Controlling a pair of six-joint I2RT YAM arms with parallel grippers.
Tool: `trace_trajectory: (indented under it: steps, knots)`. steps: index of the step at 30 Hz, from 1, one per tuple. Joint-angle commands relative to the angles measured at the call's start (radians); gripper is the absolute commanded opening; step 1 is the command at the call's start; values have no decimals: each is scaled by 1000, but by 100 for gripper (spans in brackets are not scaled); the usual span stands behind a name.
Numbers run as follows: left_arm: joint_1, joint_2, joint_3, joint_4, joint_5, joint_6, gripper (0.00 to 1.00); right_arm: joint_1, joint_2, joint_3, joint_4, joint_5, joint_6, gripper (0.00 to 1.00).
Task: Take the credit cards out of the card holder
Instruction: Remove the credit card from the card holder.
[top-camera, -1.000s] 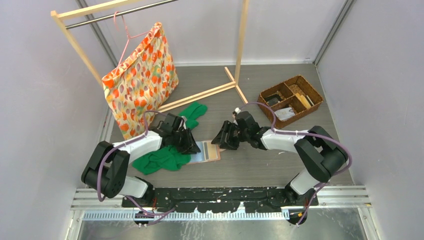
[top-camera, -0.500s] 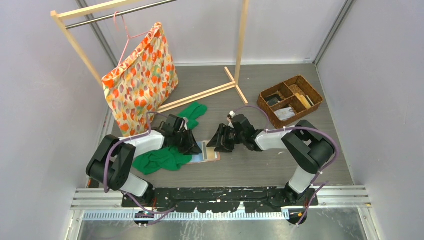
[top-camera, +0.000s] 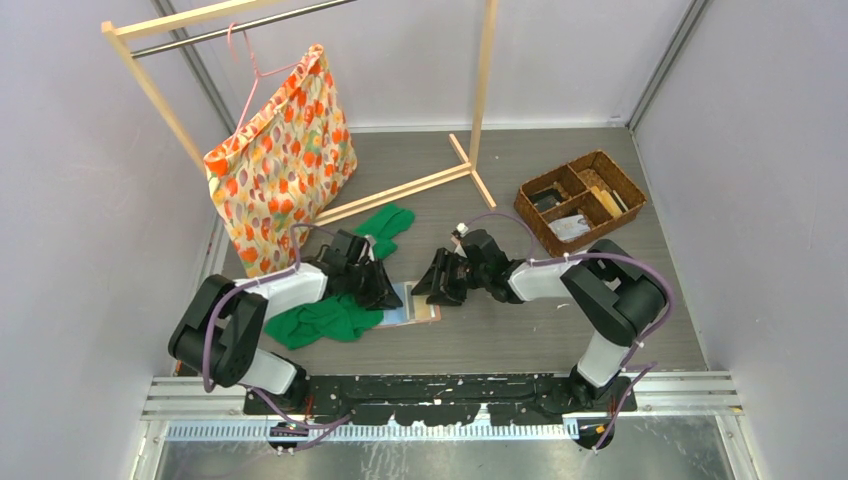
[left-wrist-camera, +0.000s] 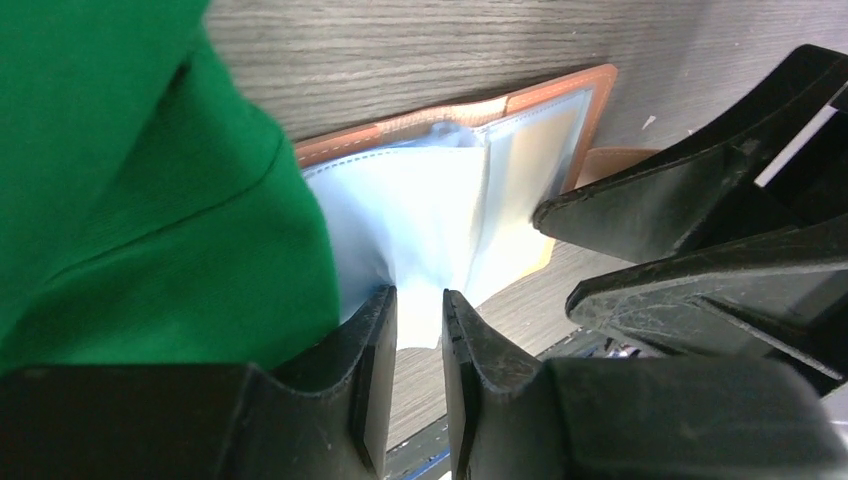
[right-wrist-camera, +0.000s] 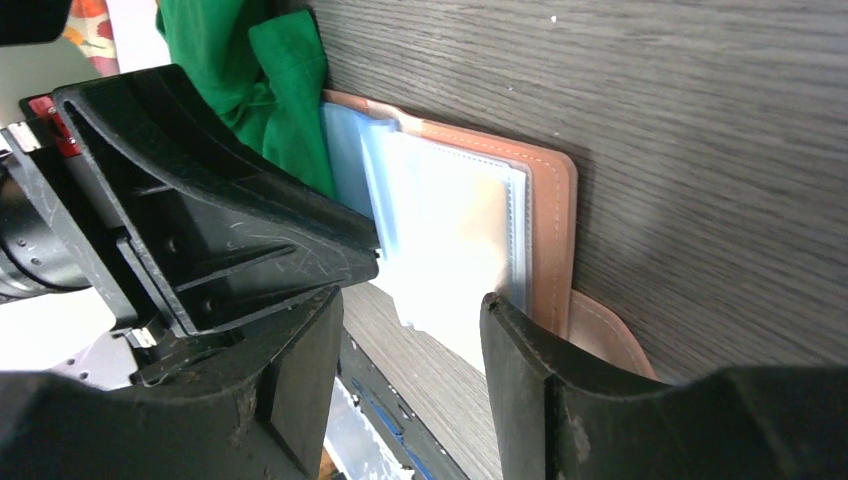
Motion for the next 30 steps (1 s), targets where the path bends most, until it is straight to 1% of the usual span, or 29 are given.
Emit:
trace_trajectory:
  steps: [1, 3, 8, 12, 20, 30]
  knots:
    - [0, -54, -15, -84, -109, 43, 26, 7, -42, -3, -117, 99, -62, 58]
    - [0, -44, -10, -85, -102, 54, 26, 7, -51, -20, -112, 111, -59, 58]
    - [-4, 53, -6, -29, -52, 52, 25, 7, -89, -59, -112, 150, -51, 58]
    - [-14, 105, 6, -7, -47, 50, 25, 8, -90, -67, -117, 143, -62, 58]
    - [-15, 120, 11, -5, -56, 52, 25, 7, -82, -66, -127, 138, -75, 58]
    - [-15, 142, 11, 7, -49, 53, 24, 31, -29, -39, -38, 82, -30, 58]
